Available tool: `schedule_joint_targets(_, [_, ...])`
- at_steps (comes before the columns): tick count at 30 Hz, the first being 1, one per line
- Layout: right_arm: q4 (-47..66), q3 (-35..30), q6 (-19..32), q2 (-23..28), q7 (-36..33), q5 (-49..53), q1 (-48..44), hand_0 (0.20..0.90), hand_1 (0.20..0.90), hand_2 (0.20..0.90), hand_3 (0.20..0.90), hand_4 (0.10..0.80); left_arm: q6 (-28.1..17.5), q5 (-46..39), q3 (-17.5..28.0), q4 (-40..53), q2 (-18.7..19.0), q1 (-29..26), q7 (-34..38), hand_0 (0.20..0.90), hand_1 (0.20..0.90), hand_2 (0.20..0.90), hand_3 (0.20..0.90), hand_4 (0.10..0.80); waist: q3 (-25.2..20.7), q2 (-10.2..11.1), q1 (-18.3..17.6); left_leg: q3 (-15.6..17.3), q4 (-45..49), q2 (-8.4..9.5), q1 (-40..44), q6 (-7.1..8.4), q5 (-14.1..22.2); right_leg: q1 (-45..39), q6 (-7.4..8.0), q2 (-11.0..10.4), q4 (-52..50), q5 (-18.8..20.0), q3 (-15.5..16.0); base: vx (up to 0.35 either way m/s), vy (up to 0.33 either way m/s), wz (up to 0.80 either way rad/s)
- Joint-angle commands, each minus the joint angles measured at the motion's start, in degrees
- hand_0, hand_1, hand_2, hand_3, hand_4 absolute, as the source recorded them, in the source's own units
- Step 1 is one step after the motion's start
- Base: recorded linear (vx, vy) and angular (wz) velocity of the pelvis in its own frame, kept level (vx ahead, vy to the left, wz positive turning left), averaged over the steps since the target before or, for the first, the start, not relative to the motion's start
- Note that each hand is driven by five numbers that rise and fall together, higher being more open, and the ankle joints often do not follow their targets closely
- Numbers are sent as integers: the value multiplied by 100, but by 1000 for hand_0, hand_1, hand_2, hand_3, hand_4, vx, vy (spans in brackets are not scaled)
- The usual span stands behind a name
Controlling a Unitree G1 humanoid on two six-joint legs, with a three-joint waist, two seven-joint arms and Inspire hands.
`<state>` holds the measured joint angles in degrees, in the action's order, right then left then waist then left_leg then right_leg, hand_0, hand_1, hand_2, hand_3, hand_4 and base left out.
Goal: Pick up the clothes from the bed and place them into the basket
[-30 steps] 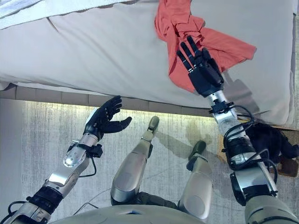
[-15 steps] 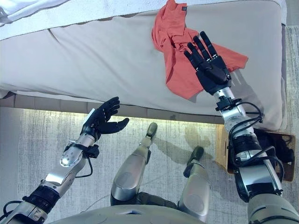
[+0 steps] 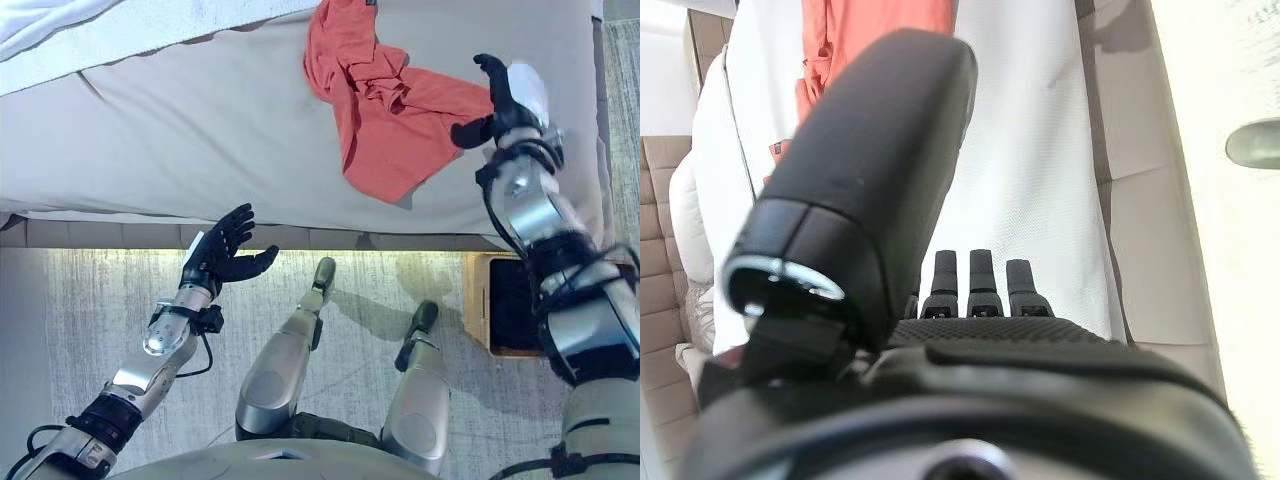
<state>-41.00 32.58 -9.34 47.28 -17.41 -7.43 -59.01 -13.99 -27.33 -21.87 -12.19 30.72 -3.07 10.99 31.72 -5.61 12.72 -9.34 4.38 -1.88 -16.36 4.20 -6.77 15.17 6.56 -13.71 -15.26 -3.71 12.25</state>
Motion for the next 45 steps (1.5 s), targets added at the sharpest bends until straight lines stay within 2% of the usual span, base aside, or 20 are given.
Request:
schedule_joint_targets(1, [-96,679,-203,661,-341,-257,-1390,900,900,900,900,800,-427,-53,-14,606,190,56,102,900,900,900,900,800,-193,-62,274,-14,130,82,-135,-382,263,247,-159,-267,-218,323,127,-13,-5,16])
schedule_joint_targets(8, [-380,1055,-404,538,-263,-173,-1929,900,900,900,900,800,-339,-62,78,789,311,143,-125,900,900,900,900,800,-193,-151,540,-174,380,232,-616,-420,286,604,-182,-376,-506,257,262,-8,-12,15])
schedule_joint_targets(10, [-397,1118,-451,479,-222,-187,-1957,900,900,900,900,800,-327,-49,94,845,314,151,-135,900,900,900,900,800,-193,-165,580,-206,419,249,-687,-424,292,667,-182,-393,-562,244,283,35,-16,18])
schedule_joint_targets(11, [-428,1174,-472,419,-157,-156,-1950,900,900,900,900,800,-332,-45,84,871,305,197,-119,900,900,900,900,800,-193,-173,611,-207,424,249,-594,-416,415,614,-138,-398,-655,82,238,77,-20,13])
schedule_joint_targets(26, [-900,1239,-473,-68,283,-129,-2137,900,900,900,900,800,-352,-97,99,1265,342,255,-100,900,900,900,900,800,-193,-317,881,-350,642,345,-1171,-427,390,1125,-160,-451,-1034,-25,348,-1,11,7])
schedule_joint_targets(38, [-1630,1474,-1255,-85,1281,12,-2226,900,900,900,900,800,-430,-131,136,1465,450,417,-142,900,900,900,900,800,-193,-297,943,-324,688,269,-1487,-397,342,1447,-196,-333,-1160,-73,355,-8,-1,1])
schedule_joint_targets(39, [-1681,1484,-1244,-92,1317,5,-2257,771,771,771,749,649,-425,-136,136,1475,451,417,-149,900,900,900,900,800,-193,-298,942,-318,691,260,-1488,-396,348,1459,-200,-321,-1171,-80,349,0,0,0])
schedule_joint_targets(40, [-1694,1479,-1238,-99,1321,-2,-2259,606,606,606,557,457,-422,-139,138,1480,454,418,-152,900,900,900,900,800,-193,-298,941,-316,696,257,-1487,-396,353,1463,-202,-317,-1180,-83,346,0,0,0])
schedule_joint_targets(41, [-1721,1473,-1216,-105,1317,-15,-2264,394,394,394,310,210,-420,-138,139,1490,461,421,-156,900,900,900,900,800,-193,-292,937,-303,704,250,-1481,-394,362,1464,-204,-309,-1188,-88,340,0,0,0])
schedule_joint_targets(42, [-1725,1472,-1208,-105,1310,-12,-2265,319,319,319,222,122,-420,-138,139,1491,461,421,-157,900,900,900,900,800,-193,-290,936,-300,705,248,-1480,-394,363,1463,-204,-307,-1188,-89,339,0,0,0])
schedule_joint_targets(43, [-1728,1486,-1176,-85,1286,16,-2276,300,300,300,200,100,-428,-125,129,1503,469,423,-147,900,900,900,900,800,-193,-285,930,-292,708,243,-1477,-397,369,1469,-206,-303,-1193,-87,335,0,0,0])
schedule_joint_targets(45, [-1673,1482,-1153,-57,1249,7,-2281,300,300,300,200,100,-433,-112,136,1514,463,418,-124,900,900,900,900,800,-193,-265,906,-260,706,226,-1439,-393,380,1438,-207,-297,-1175,-77,322,0,0,0])
